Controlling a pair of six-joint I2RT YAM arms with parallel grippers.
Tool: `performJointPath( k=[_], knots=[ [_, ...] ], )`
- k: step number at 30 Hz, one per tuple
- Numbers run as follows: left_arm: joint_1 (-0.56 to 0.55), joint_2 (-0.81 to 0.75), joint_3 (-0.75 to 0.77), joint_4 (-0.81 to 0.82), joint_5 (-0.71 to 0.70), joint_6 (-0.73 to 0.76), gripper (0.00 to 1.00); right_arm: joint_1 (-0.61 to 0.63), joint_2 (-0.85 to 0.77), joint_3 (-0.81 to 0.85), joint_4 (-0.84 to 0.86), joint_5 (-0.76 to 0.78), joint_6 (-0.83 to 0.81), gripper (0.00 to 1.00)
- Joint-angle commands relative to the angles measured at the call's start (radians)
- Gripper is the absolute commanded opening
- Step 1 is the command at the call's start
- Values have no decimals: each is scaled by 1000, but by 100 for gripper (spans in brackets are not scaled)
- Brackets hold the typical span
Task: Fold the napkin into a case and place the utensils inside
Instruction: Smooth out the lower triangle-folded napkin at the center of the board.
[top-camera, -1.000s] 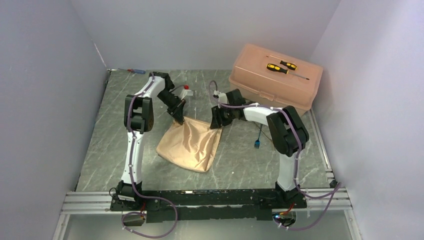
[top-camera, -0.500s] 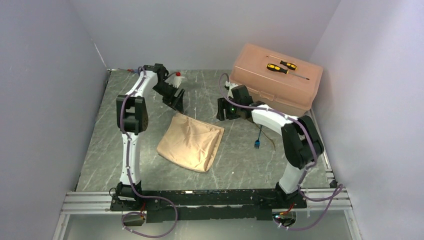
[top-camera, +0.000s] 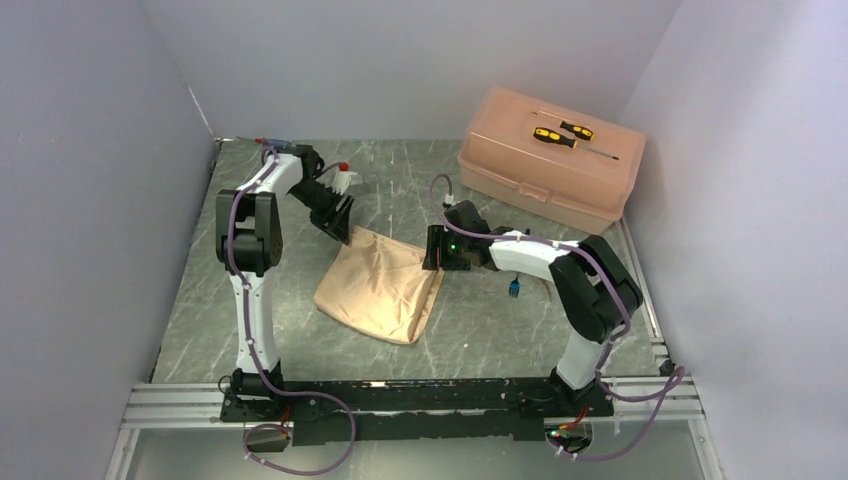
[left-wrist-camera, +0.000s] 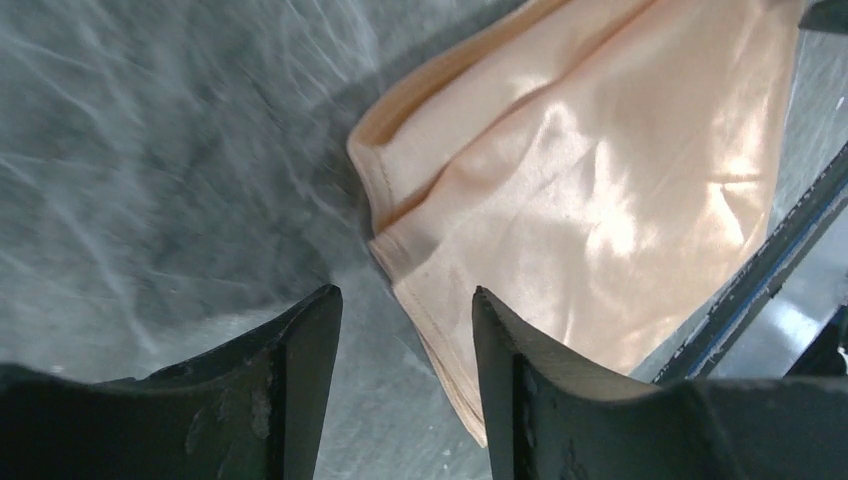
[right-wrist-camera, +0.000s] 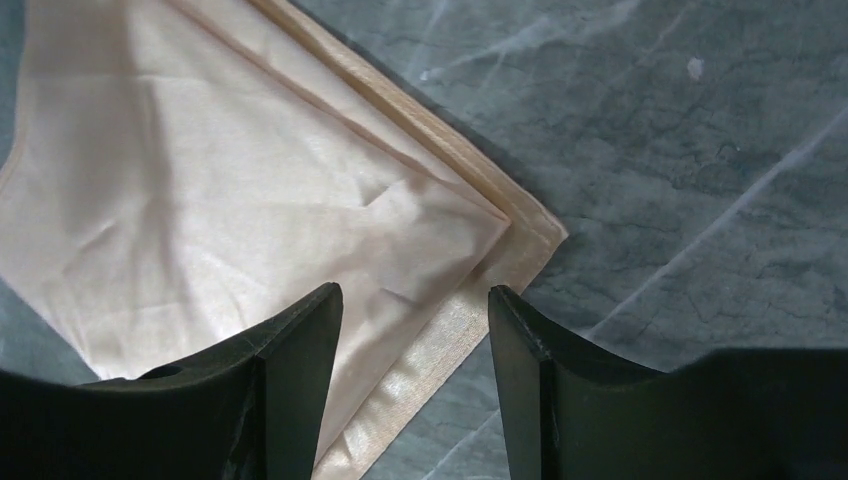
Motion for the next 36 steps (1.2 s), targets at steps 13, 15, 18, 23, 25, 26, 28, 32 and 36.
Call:
performJointPath(
  k=[13, 15, 18, 23, 25, 26, 28, 32, 36],
  knots=[
    [-1, -101, -98, 116, 42, -37, 33, -49, 40, 3, 86, -29, 65, 25],
    [-1, -103, -104, 134, 45, -50, 27, -55, 32, 3, 85, -25, 58, 14],
    [-2, -107, -105, 169, 49, -79, 18, -62, 25, 8, 69, -14, 38, 9],
    [-8, -105, -79, 200, 59, -115, 13, -80, 17, -1, 56, 4, 13, 0],
    [-12, -103, -68, 210, 70, -132, 13, -88, 16, -4, 52, 12, 9, 0],
    [-15, -104, -63, 217, 73, -141, 14, -91, 16, -7, 50, 17, 7, 0],
    [-23, -110, -59, 235, 78, -155, 16, -97, 11, -16, 50, 27, 4, 0],
    [-41, -111, -44, 259, 62, -177, 22, -99, 25, -17, 41, 40, -16, 0],
    [-44, -123, -46, 279, 22, -188, 34, -99, 39, -8, 23, 51, -50, 9]
  ],
)
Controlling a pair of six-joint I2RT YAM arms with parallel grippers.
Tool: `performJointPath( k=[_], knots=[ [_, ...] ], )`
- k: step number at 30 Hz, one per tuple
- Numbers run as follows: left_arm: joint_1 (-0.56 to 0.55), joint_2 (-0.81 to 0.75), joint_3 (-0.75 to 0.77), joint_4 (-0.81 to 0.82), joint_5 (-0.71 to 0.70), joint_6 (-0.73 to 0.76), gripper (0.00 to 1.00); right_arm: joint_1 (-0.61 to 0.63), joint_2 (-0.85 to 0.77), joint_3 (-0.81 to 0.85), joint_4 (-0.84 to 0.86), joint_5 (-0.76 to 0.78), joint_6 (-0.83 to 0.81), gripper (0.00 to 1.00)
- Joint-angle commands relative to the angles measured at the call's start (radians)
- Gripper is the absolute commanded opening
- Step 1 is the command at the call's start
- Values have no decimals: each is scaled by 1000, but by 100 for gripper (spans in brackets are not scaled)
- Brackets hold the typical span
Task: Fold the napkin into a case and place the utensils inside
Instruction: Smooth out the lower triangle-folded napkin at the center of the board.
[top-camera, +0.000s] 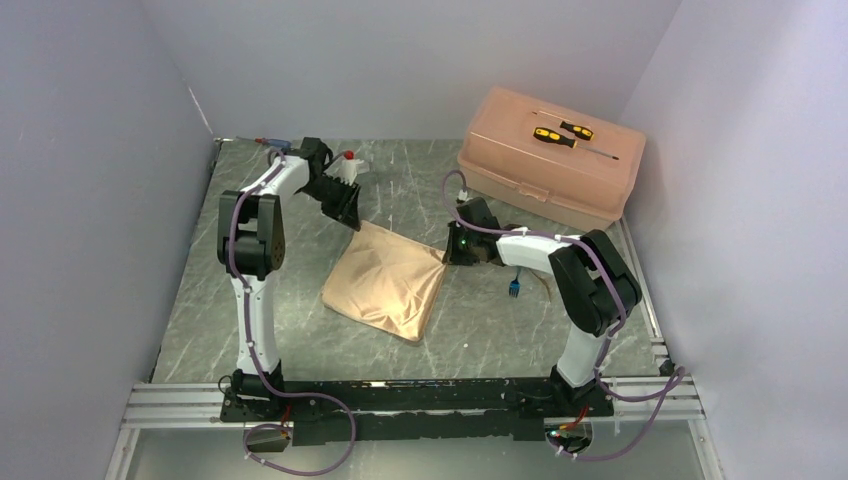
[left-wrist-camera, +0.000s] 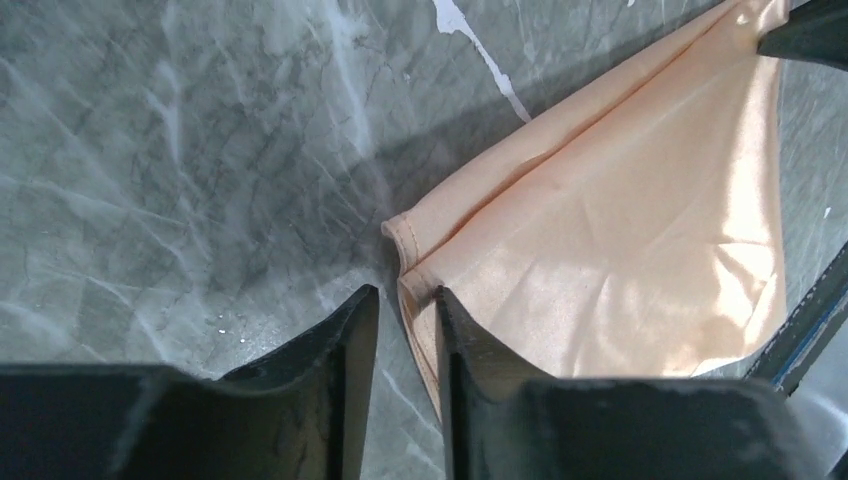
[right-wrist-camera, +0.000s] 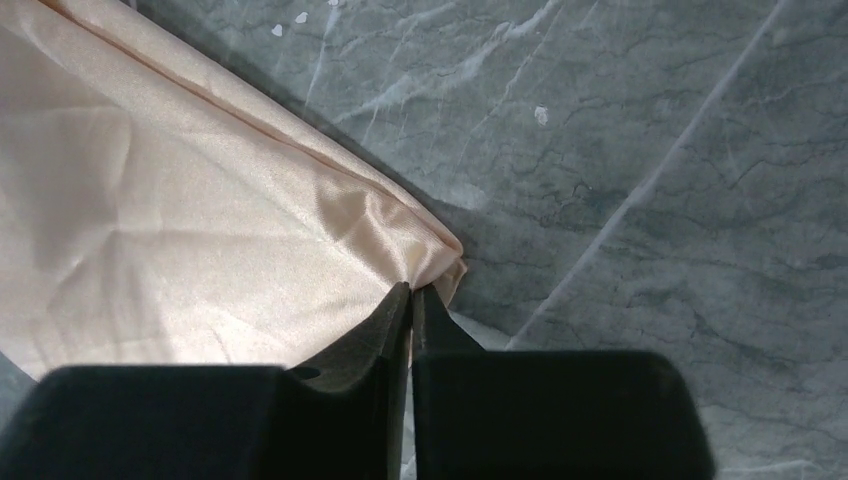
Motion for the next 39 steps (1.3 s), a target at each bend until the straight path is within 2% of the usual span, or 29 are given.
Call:
performJointPath(
  k=[1, 3, 6, 9, 11, 14, 17, 22, 28, 34, 39],
  knots=[
    [-8, -77, 35, 34, -30, -25, 38, -5, -5, 15, -23, 32, -59, 16],
    [-5, -82, 53, 16, -71, -7, 43, -4, -13, 26, -37, 27, -79, 25],
    [19, -92, 96, -22, -70, -5, 44, -4, -58, 30, -64, 51, -97, 42],
    [33, -87, 178, -162, -25, 37, 45, 16, -143, 20, -97, 120, -120, 50],
    [32, -101, 190, -235, -16, 81, 45, 53, -204, 6, -119, 194, -148, 50],
    [28, -138, 163, -309, 25, 126, 45, 129, -280, -39, -94, 191, -195, 46],
    [3, -146, 121, -382, 80, 166, 43, 206, -353, -145, 64, 67, -232, 37],
    [-49, -125, -22, -302, 89, 165, 41, 235, -278, -177, 182, -115, -183, 26],
    [-59, -46, 4, -189, 49, 128, 38, 185, -147, -174, 208, -188, -121, 20],
    [-61, 28, 84, -103, 10, 98, 37, 90, -101, -211, 230, -213, -85, 16],
    [-61, 80, 124, -67, -40, 65, 36, 65, -82, -218, 209, -215, -97, 14]
  ],
)
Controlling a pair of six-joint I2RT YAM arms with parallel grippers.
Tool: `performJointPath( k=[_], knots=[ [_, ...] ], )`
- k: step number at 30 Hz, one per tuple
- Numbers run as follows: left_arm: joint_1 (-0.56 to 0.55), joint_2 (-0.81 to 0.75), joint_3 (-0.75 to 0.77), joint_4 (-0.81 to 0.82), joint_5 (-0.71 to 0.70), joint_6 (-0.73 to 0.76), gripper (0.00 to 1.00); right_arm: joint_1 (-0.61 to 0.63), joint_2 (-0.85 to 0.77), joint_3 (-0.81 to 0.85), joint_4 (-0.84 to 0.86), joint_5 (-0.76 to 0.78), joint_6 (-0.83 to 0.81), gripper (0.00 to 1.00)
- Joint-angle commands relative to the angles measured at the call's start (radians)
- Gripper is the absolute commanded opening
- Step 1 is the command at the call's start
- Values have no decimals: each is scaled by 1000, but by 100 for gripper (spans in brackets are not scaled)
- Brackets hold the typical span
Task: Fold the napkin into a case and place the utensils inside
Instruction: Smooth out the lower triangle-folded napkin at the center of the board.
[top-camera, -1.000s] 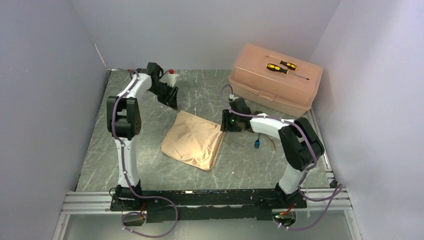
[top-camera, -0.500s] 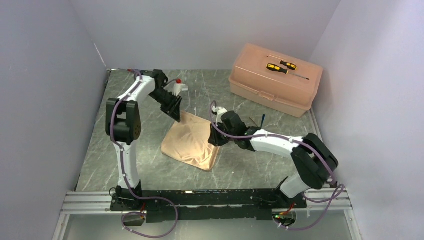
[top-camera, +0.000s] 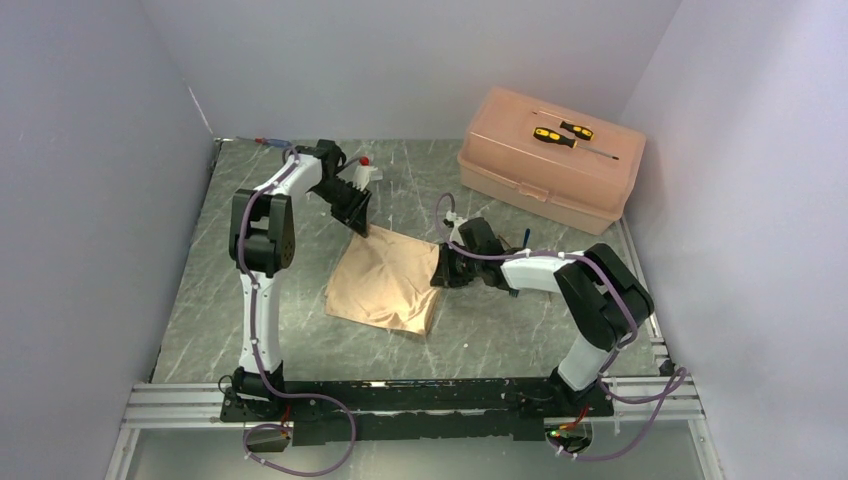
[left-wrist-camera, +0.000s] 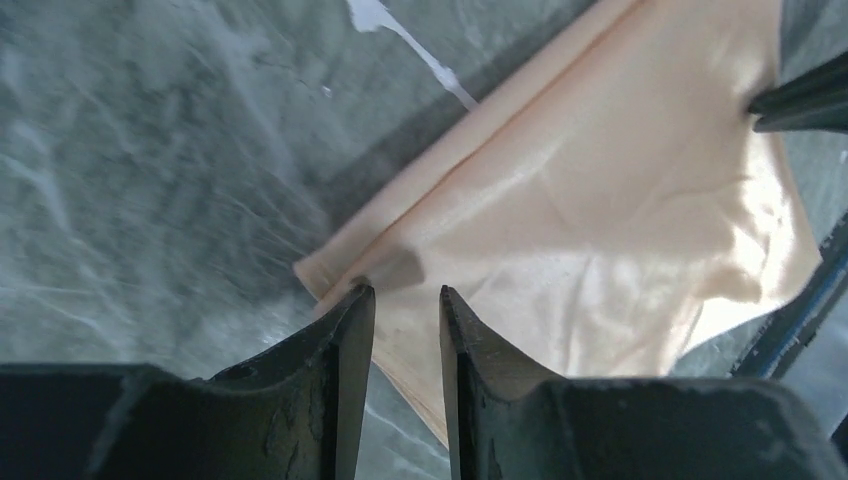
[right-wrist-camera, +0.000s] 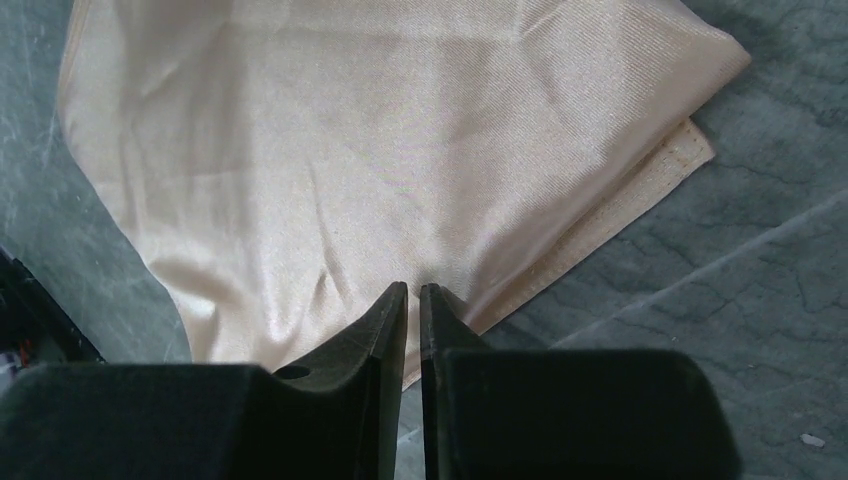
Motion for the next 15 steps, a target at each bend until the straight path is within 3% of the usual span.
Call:
performJointPath(
  k=[1, 4, 9, 12, 15],
  knots=[
    [0, 26, 38, 90, -48, -51, 36, -12, 14, -15, 15, -4, -6, 14],
    [0, 25, 23, 153, -84, -93, 36, -14, 2, -19, 27, -28, -7, 17],
    [2, 15, 10, 240, -152, -157, 36, -8, -32, -14, 52, -100, -6, 35],
    [1, 20, 33, 242, -150, -170, 36, 6, -73, -3, 22, -98, -28, 47],
    [1, 19, 58, 194, -113, -172, 38, 36, -157, -14, -32, -45, -90, 51]
  ],
)
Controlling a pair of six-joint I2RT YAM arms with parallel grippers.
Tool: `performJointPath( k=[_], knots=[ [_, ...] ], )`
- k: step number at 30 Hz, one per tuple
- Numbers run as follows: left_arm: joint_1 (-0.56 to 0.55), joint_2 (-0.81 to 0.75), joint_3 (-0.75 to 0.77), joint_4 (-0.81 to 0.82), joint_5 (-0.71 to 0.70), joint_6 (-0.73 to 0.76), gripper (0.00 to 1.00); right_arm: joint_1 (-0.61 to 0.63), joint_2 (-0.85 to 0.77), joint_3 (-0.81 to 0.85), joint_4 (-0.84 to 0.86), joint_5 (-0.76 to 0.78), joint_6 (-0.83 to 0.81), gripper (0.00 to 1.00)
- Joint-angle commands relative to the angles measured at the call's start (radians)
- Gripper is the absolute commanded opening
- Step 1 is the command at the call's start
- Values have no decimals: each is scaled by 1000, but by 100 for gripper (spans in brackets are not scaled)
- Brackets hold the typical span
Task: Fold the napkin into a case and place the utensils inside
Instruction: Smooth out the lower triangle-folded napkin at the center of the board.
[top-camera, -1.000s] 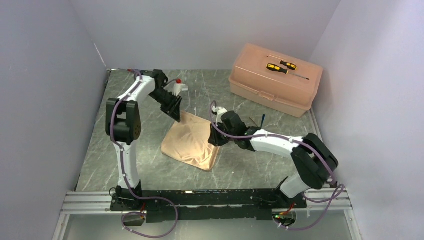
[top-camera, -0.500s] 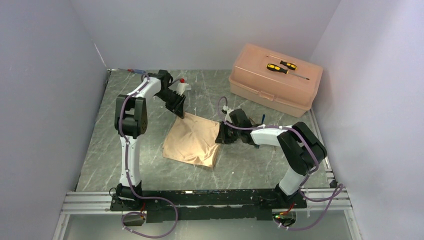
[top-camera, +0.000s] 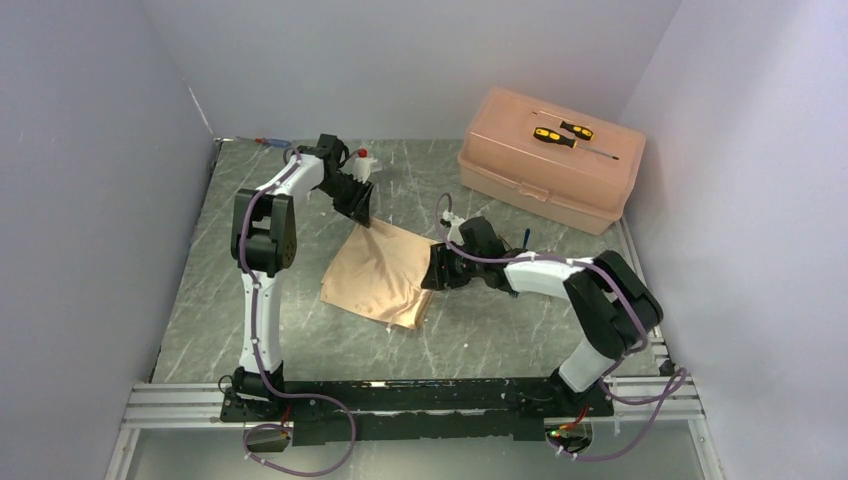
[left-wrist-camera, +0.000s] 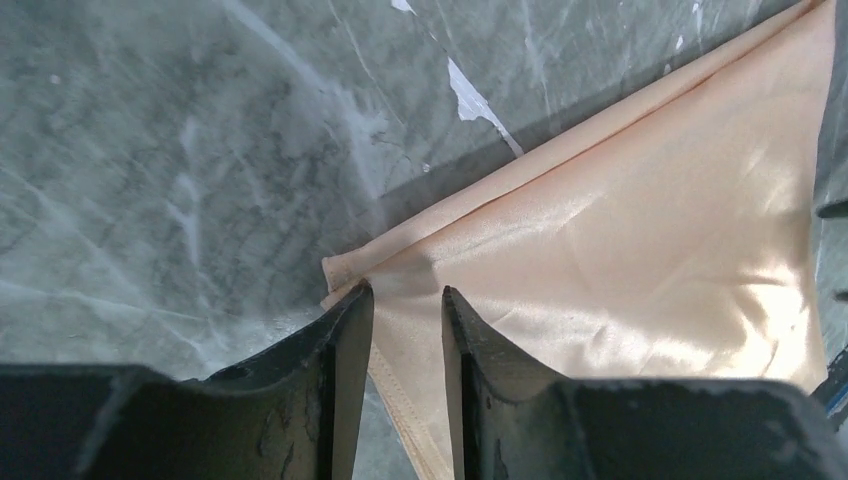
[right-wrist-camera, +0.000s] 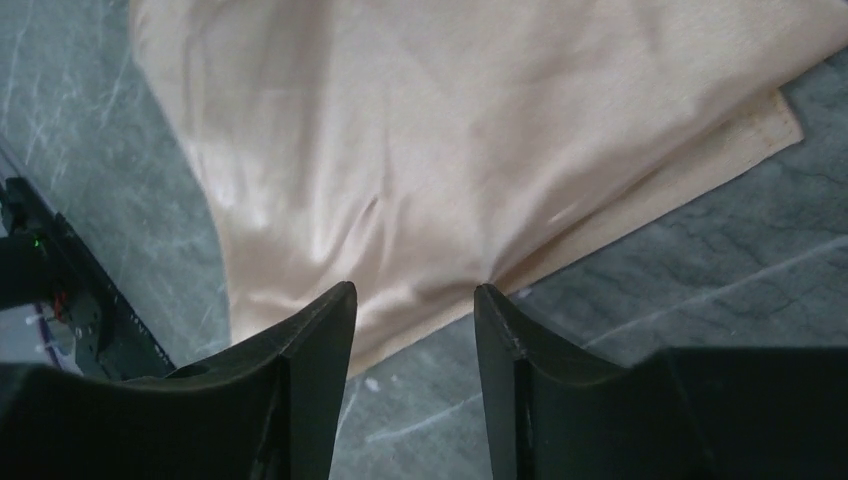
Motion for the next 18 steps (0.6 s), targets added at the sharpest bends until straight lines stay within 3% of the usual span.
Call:
performJointPath(
  k=[1, 8, 9, 10, 11, 18],
  knots=[
    [6, -11, 39, 22, -24, -12, 40, 43, -158, -16, -57, 53, -106, 53],
    [29, -160, 1, -105, 18, 28, 54, 270, -355, -57, -171, 322, -554, 65],
    [35, -181, 7, -128, 20, 37, 68, 290, -367, -58, -187, 336, -610, 66],
    [43, -200, 14, -151, 31, 47, 91, 311, -372, -56, -203, 350, -680, 67],
    [51, -218, 22, -170, 40, 53, 94, 335, -374, -54, -220, 374, -727, 68],
    [81, -299, -3, -201, 102, 85, 95, 551, -306, -44, -290, 570, -984, 71]
  ],
)
